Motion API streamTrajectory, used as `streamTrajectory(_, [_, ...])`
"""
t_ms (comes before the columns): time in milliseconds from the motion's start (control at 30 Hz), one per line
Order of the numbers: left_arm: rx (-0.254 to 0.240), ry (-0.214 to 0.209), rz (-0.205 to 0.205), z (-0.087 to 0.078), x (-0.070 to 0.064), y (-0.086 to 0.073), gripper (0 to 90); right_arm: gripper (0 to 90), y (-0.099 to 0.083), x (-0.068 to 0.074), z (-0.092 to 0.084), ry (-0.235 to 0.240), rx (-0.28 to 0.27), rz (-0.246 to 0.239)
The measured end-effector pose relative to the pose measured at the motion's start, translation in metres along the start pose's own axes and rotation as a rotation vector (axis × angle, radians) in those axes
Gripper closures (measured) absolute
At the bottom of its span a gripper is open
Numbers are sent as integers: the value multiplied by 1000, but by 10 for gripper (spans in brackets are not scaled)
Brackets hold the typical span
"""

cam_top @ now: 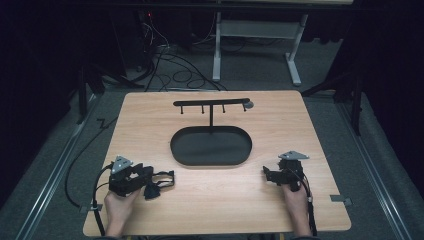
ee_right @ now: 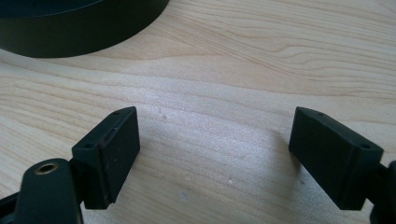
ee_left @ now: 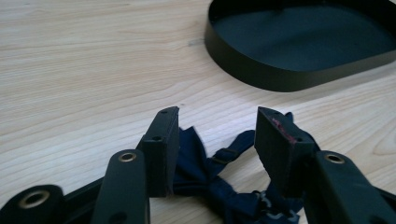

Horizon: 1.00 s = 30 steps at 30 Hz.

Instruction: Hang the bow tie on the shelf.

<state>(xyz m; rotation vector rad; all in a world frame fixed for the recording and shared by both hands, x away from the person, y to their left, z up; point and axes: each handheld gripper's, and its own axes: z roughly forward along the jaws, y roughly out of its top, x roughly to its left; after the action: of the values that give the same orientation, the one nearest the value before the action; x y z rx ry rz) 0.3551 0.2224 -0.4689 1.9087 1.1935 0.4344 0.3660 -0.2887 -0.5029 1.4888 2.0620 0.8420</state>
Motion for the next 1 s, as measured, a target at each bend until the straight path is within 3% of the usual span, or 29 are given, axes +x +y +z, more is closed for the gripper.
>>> streamTrajectory(233, [40, -38, 20, 14, -7, 2, 519, 175, 0, 0, 0, 0, -1, 0])
streamTrajectory(700, [118, -55, 51, 35, -12, -2, 567, 174, 0, 0, 0, 0, 1, -1])
streamTrajectory(867, [128, -49, 58, 39, -12, -4, 603, 174, 0, 0, 0, 0, 1, -1])
streamTrajectory(1000, [139, -58, 78, 40, -13, -4, 688, 174, 0, 0, 0, 0, 1, -1])
